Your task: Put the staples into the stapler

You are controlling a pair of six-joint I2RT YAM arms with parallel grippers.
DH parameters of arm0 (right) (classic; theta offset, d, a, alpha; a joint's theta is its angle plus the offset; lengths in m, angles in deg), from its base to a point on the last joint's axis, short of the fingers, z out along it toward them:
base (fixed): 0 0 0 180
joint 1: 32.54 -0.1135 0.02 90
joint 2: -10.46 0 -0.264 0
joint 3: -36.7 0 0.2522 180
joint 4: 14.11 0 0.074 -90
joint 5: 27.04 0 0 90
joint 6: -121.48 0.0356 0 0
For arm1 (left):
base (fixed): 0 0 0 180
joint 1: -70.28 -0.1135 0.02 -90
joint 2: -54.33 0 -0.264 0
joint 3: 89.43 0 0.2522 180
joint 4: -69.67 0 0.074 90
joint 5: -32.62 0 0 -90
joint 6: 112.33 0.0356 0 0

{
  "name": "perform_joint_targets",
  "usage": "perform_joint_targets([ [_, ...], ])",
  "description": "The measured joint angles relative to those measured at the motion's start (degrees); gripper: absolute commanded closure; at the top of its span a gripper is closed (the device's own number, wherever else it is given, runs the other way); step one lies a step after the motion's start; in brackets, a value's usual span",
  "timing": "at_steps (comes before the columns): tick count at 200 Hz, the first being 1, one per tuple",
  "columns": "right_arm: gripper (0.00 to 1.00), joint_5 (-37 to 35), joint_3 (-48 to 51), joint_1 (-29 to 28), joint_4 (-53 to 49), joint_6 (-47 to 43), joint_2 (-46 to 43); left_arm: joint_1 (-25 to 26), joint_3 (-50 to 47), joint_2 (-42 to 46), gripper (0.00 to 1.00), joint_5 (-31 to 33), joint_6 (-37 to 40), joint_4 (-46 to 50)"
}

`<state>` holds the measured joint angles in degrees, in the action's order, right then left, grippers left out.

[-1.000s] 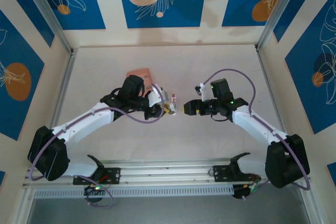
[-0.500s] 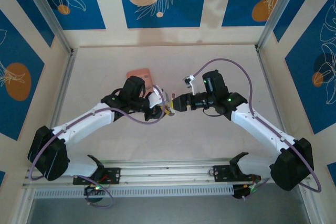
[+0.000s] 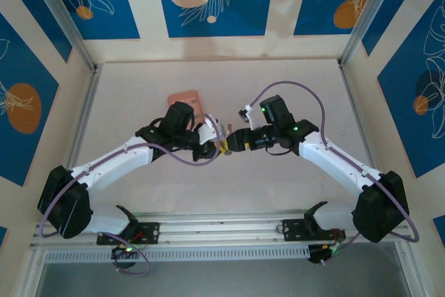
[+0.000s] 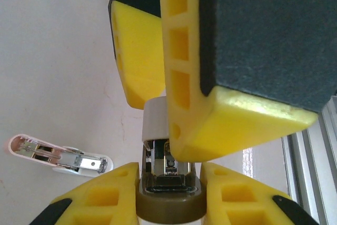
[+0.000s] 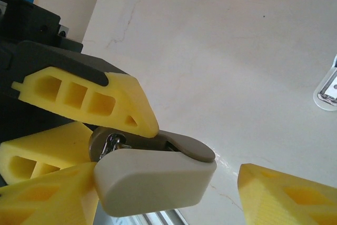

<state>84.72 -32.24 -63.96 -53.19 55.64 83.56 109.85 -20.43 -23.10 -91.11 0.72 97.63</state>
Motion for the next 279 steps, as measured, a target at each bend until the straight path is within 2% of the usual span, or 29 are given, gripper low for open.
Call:
perform_joint_targets([
  [35, 0.34, 0.09, 2.45, 4.09, 0.59, 1.14, -0.68, 0.0, 0.0, 0.0, 0.83, 1.14, 0.02, 0.24],
  [103, 0.34, 3.04, 13.9, 13.9, 4.55, 7.26, -3.5, 0.04, -0.07, 0.11, 0.82, 1.44, -0.79, -1.4],
  [127, 0.31, 5.44, 17.86, 15.63, 9.9, 11.63, -8.66, 0.09, -2.47, 1.42, 0.82, 2.1, -3.91, -7.43],
  [153, 0.3, 7.34, 21.73, 17.44, 19.74, 20.2, -14.32, 0.39, -6.6, 3.02, 0.81, 5.05, -8.0, -15.17],
  [186, 0.31, 6.47, 27.61, 17.25, 34.69, 34.4, -16.79, 2.27, -10.56, 4.35, 0.79, 10.64, -11.06, -23.85],
  [205, 0.31, 4.79, 29.68, 16.26, 39.56, 40.61, -17.05, 2.73, -12.59, 5.4, 0.79, 13.33, -12.76, -28.37],
  [236, 0.33, 1.9, 29.81, 13.62, 44.24, 46.07, -17.4, 2.82, -15.72, 6.51, 0.79, 16.0, -15.78, -35.74],
  [279, 0.39, -1.97, 29.81, 9.64, 51.15, 50.75, -16.31, 2.84, -17.4, 6.36, 0.79, 16.28, -19.82, -42.69],
])
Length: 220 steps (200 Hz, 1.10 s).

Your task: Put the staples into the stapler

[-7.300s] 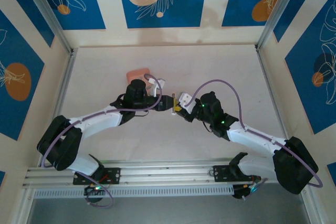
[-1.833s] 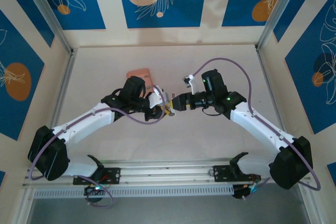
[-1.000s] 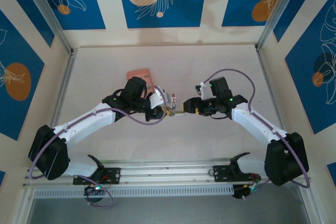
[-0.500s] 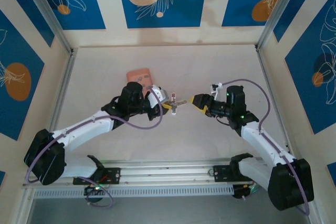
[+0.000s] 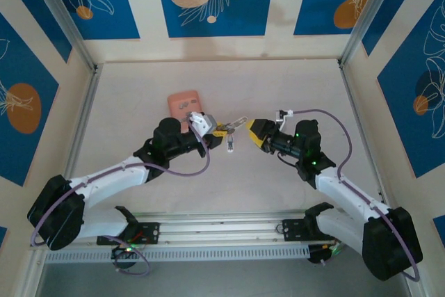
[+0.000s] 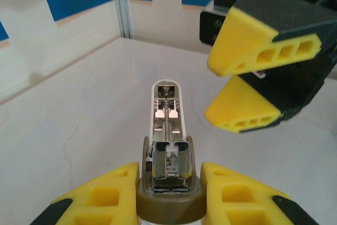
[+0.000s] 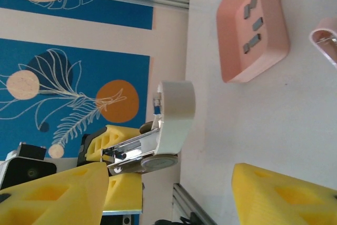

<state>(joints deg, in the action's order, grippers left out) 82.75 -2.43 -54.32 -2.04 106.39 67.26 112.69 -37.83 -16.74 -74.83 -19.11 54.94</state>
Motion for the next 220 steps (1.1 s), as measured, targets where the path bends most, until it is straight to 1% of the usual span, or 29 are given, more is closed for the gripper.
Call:
perform_joint_targets([
  [28, 0.43, -0.92, -0.04, -0.9, 2.38, 1.29, 2.56, 0.0, -0.04, -0.31, 0.79, -0.07, -1.44, -2.75],
  [93, 0.54, -1.84, -3.06, -1.38, 6.73, 1.97, 6.23, 0.15, -0.31, -0.35, 0.79, -0.09, -2.34, -3.89],
  [128, 0.66, -1.86, -4.61, -1.81, 8.11, 2.01, 8.81, 0.39, -0.31, -0.37, 0.79, -0.72, -2.73, -3.91],
  [141, 0.73, -1.86, -5.03, -1.88, 8.37, 1.9, 9.55, 0.48, -0.31, -0.39, 0.79, -0.96, -2.73, -3.91],
  [149, 0.76, -1.86, -5.22, -1.9, 8.44, 1.66, 9.84, 0.5, -0.31, -0.42, 0.76, -1.03, -2.73, -3.91],
  [161, 0.8, -2.03, -5.4, -1.9, 7.98, 1.33, 9.9, 0.5, -0.31, -0.42, 0.68, -0.96, -2.73, -4.07],
  [173, 0.83, -2.12, -5.92, -1.9, 6.25, 0.0, 9.73, 0.52, -0.26, -0.42, 0.57, -0.66, -3.17, -3.69],
  [180, 0.83, -2.56, -6.93, -2.05, 3.32, -1.81, 9.38, 0.52, -0.22, -0.42, 0.5, -0.35, -3.37, -3.06],
  [192, 0.84, -3.91, -9.25, -2.29, -2.75, -5.62, 8.46, 0.61, 0.28, -0.42, 0.41, -0.02, -3.48, -1.18],
  [204, 0.85, -5.84, -11.87, -2.56, -9.33, -10.4, 6.91, 0.7, 1.14, -0.42, 0.36, 0.37, -3.63, 0.94],
  [220, 0.87, -9.16, -15.08, -2.71, -17.57, -16.87, 4.42, 0.74, 2.69, -0.42, 0.34, 0.87, -4.55, 4.17],
])
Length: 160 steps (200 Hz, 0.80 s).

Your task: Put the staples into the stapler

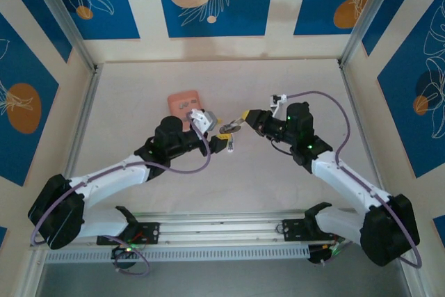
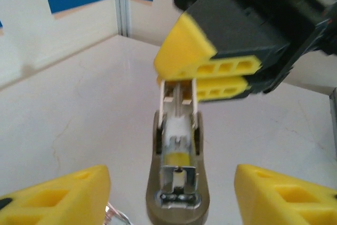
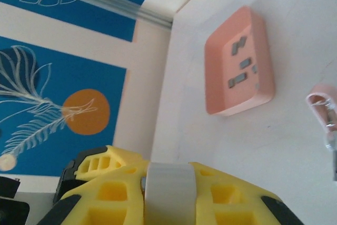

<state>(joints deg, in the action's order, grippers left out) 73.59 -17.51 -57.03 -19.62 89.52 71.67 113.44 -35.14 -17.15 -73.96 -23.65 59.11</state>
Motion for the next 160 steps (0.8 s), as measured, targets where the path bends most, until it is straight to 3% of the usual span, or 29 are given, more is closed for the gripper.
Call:
perform_joint_targets([
  [28, 0.87, -4.94, -4.5, -0.55, -11.58, -13.14, -1.79, 0.0, 4.52, -0.66, 0.34, -0.17, -0.83, 7.02],
  [70, 0.87, -4.15, -5.2, -1.44, -21.22, -28.28, -0.96, 0.0, 14.05, -7.41, 0.35, -5.35, -2.95, 17.0],
  [160, 0.87, 3.5, -5.68, -1.42, -21.18, -31.95, 4.09, 0.63, 18.27, -15.23, 0.39, -13.99, -6.78, 24.41],
])
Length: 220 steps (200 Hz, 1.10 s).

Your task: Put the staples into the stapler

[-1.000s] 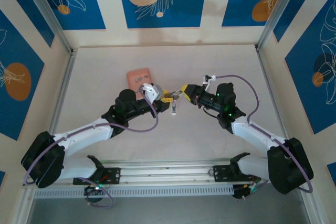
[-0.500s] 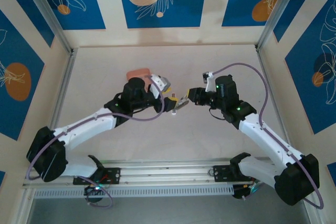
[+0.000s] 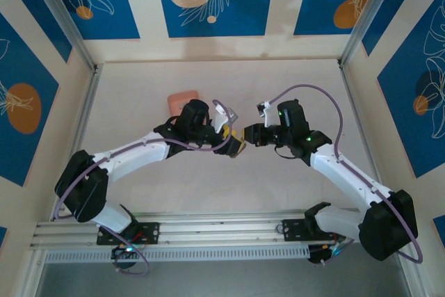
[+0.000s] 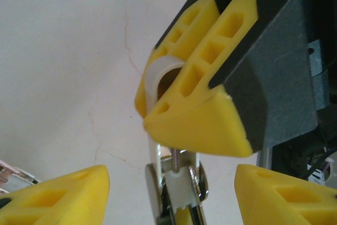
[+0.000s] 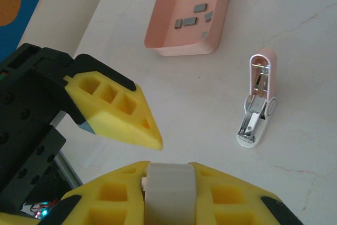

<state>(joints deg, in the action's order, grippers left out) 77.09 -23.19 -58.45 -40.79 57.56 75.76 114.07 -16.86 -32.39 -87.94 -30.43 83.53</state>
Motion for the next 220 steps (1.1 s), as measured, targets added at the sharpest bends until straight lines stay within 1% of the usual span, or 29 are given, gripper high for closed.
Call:
perform_joint_targets([
  [67, 0.87, 1.57, -0.07, 0.0, 1.84, 1.27, 0.59, 0.61, 1.77, -2.03, 0.45, 0.61, -0.57, 2.36],
  [106, 0.87, 1.55, -0.07, 0.0, 2.08, 2.4, 0.59, 0.92, 2.12, -2.4, 0.52, 0.83, -0.48, 3.3],
  [117, 0.87, 1.55, -0.07, 0.0, 2.36, 2.73, 0.59, 1.03, 2.12, -2.4, 0.55, 0.87, -0.48, 3.48],
  [141, 0.87, 1.57, -0.07, 0.0, 2.86, 3.13, 0.59, 1.16, 2.29, -2.73, 0.6, 1.29, -0.98, 3.39],
  [185, 0.87, 0.94, -0.07, 0.15, 3.04, 3.87, 0.59, 1.42, 2.89, -3.41, 0.8, 2.32, -1.97, 2.95],
  [202, 0.86, 0.63, -0.07, 0.22, 3.08, 4.04, 0.59, 1.64, 2.89, -3.41, 0.91, 3.23, -2.34, 2.71],
  [212, 0.82, 0.5, -0.04, 0.42, 3.08, 4.09, 0.59, 1.9, 2.89, -3.41, 0.93, 4.26, -2.95, 2.51],
  [220, 0.74, 0.5, -0.04, 0.79, 3.1, 4.13, 0.59, 2.16, 2.97, -3.41, 0.96, 5.33, -3.61, 2.32],
])
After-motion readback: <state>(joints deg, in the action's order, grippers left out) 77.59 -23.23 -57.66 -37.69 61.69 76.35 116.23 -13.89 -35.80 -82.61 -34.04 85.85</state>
